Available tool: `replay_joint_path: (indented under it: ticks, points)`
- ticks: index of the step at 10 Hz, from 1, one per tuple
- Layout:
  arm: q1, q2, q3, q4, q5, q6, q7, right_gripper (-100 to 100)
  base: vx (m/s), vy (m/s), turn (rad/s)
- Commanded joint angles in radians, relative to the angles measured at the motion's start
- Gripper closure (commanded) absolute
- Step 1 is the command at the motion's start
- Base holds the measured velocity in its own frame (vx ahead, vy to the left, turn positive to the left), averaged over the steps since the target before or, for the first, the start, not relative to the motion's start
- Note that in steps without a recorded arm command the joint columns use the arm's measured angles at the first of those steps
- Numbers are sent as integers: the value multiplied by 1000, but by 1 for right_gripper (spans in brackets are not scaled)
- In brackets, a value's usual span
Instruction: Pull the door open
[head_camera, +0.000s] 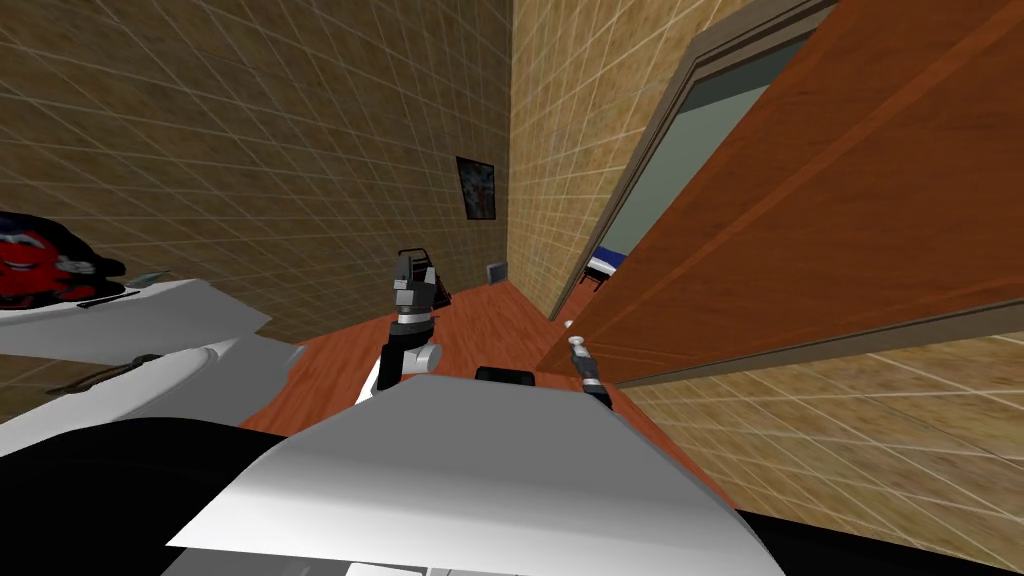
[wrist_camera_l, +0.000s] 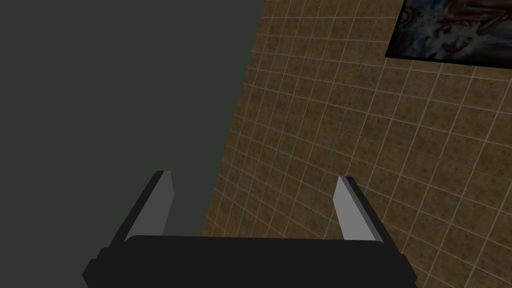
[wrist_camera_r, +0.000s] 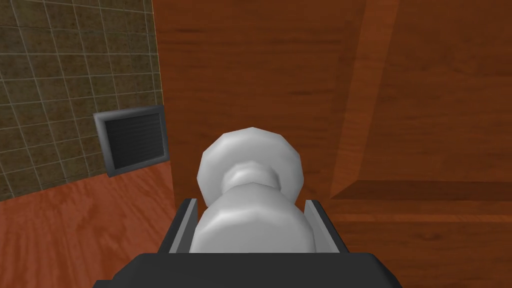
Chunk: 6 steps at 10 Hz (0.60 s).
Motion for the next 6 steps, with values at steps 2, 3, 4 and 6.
replay_joint_path:
  ticks: [2,3,4,6]
  points:
    - [5,-13,9,12,7,-26,-16,100,-190,-44,155]
    - [7,-18,13,18,10,-37,-23,100,-209,-54,107]
    - [9,-24,17,23,14,-49,-30,100,-191,-35,130]
    - [14,-37,26,35,21,-74,-45,100,-203,-44,130]
